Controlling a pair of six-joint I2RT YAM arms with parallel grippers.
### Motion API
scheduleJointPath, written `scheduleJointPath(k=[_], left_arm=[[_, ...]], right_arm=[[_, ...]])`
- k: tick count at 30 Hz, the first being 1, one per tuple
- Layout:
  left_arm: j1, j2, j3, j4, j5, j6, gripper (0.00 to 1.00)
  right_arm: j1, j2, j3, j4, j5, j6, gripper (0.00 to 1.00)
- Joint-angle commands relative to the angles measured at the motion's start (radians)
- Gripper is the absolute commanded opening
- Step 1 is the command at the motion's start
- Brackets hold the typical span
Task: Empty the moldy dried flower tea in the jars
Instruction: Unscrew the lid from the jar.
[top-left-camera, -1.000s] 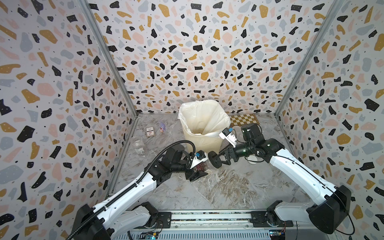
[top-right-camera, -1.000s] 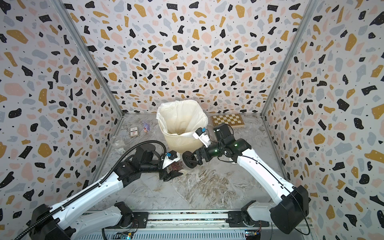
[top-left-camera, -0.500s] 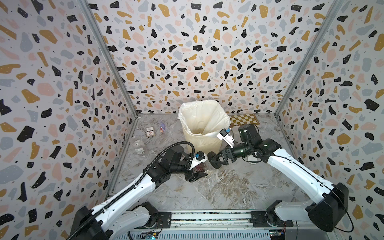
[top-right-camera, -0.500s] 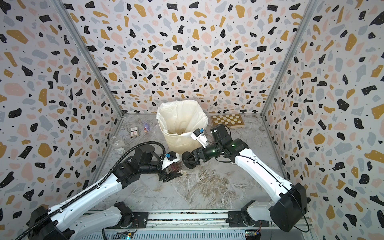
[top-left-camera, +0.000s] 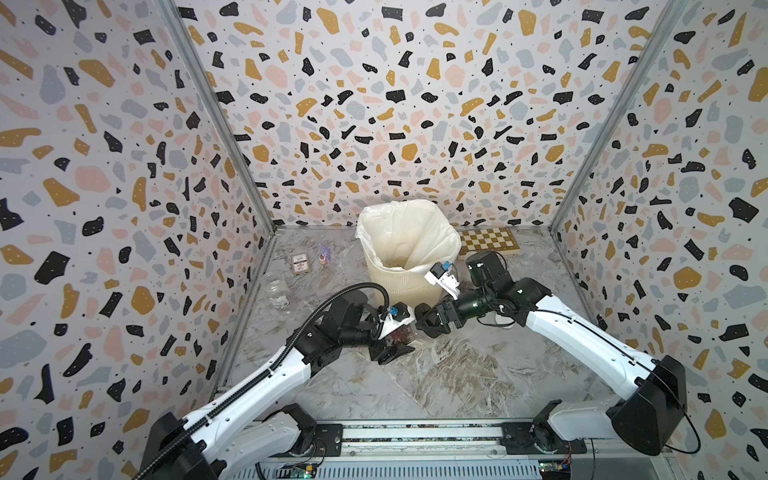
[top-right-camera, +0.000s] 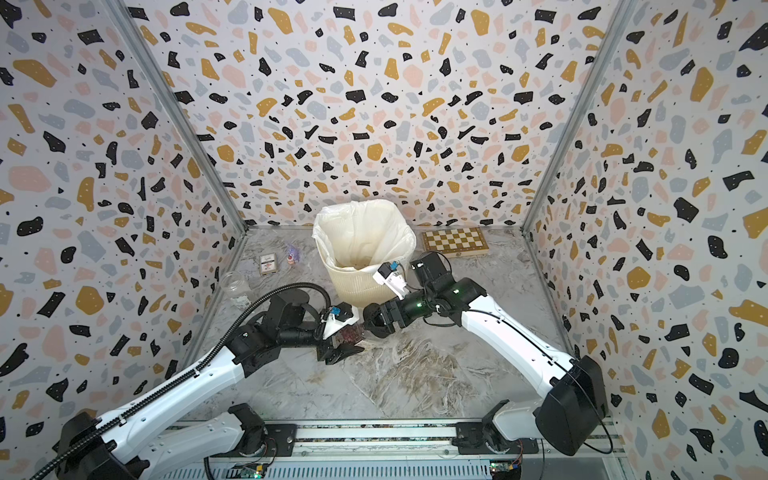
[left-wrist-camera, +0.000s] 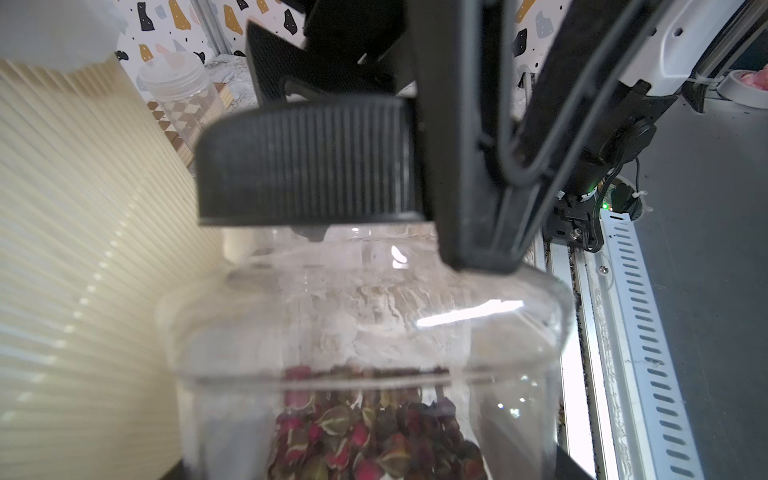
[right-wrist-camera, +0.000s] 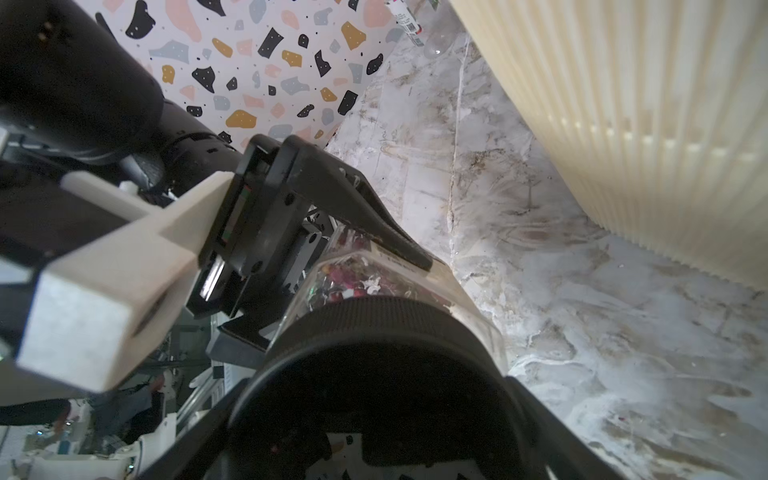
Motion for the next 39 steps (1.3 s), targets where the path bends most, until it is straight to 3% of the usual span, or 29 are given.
scheduleJointPath(k=[1, 7, 12, 16, 27, 32, 39], left_arm=[[0.004, -0.017, 0.002, 0.033, 0.071, -0.001, 0.63], [0.009, -0.012, 0.017, 0.009, 0.183, 0.002, 0.63], [0.012, 0.007, 0.047, -0.062, 0.284, 0.020, 0.63], [0.013, 0.009, 0.053, -0.085, 0.300, 0.023, 0.63], [0.034, 0.010, 0.043, -0.095, 0.339, 0.010, 0.62], [0.041, 0.019, 0.053, -0.103, 0.350, 0.016, 0.62], [0.041, 0.021, 0.054, -0.077, 0.348, 0.004, 0.62]], right_arm=[[0.007, -0.043, 0.009, 0.027, 0.000, -0.100, 0.80], [0.007, -0.129, -0.100, 0.123, -0.065, -0.360, 0.76], [0.005, -0.175, -0.148, 0.140, -0.118, -0.650, 0.79], [-0.005, -0.200, -0.160, 0.130, -0.125, -0.836, 0.81], [-0.103, -0.234, -0.167, 0.149, -0.260, -0.871, 0.80], [-0.096, -0.233, -0.176, 0.147, -0.273, -0.875, 0.80], [-0.012, -0.194, -0.168, 0.172, -0.209, -0.814, 0.92]])
